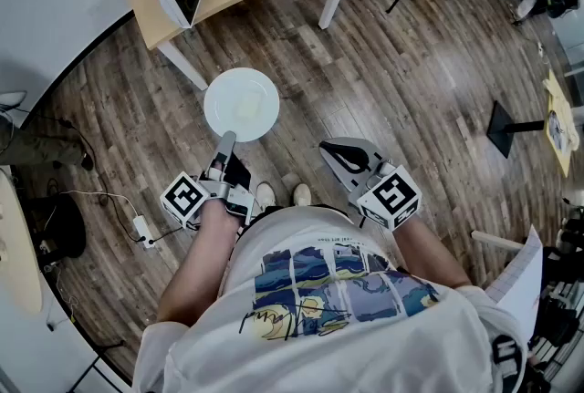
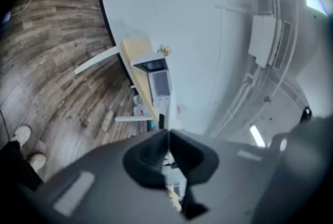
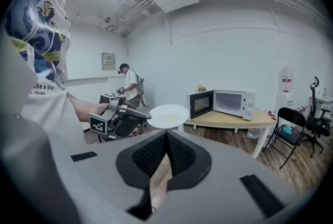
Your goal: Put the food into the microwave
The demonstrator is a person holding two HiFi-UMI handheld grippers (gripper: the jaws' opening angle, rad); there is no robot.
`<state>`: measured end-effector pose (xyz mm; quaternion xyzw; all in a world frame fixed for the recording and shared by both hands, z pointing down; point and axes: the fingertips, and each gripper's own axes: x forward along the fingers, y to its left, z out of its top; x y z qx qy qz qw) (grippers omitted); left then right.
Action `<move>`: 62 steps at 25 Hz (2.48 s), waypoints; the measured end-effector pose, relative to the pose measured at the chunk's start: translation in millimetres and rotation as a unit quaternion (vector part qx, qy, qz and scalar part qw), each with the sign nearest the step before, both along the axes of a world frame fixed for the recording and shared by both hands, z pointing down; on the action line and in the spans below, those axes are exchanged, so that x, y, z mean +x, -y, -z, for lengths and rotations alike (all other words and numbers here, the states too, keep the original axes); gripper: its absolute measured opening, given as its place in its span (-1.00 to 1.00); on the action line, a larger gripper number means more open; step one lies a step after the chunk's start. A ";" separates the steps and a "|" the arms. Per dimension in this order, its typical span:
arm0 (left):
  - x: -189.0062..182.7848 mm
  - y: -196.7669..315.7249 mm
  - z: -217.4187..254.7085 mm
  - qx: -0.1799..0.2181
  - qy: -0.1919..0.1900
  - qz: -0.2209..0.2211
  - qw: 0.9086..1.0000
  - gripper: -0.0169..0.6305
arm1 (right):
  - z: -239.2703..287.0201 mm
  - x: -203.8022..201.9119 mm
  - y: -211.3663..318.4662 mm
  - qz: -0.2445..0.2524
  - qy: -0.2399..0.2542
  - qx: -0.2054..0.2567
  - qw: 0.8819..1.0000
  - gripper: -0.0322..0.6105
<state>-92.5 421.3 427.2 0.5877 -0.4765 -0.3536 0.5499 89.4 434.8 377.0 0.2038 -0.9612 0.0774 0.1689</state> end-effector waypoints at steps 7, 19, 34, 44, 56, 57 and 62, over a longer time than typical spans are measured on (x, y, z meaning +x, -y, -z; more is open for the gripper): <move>16.4 7.2 3.4 0.002 0.010 0.008 1.000 -0.90 | -2.7 16.1 12.4 0.007 0.011 0.001 1.000 -0.88; 23.8 72.6 -14.9 -0.012 0.014 0.018 1.000 -0.90 | -20.8 38.5 79.3 -0.016 0.027 -0.010 0.999 -0.73; -52.5 264.7 -17.4 0.005 0.025 -0.055 0.998 -0.90 | -2.0 -38.8 236.7 -0.110 0.003 -0.003 0.994 -0.86; -67.7 345.9 -47.1 -0.015 0.006 -0.053 0.998 -0.90 | -14.2 -53.4 294.6 -0.123 -0.006 -0.028 0.992 -0.88; -64.5 462.0 -52.6 -0.016 0.019 0.000 1.000 -0.90 | -23.1 -32.5 430.9 -0.056 0.012 -0.024 0.998 -0.88; -65.7 473.8 -52.5 -0.015 0.022 0.006 1.000 -0.90 | -22.9 -30.0 446.0 -0.051 0.014 -0.024 0.998 -0.88; -67.7 528.4 -62.0 -0.021 0.017 0.039 0.999 -0.90 | -22.0 -14.1 501.8 -0.033 0.025 -0.027 0.999 -0.88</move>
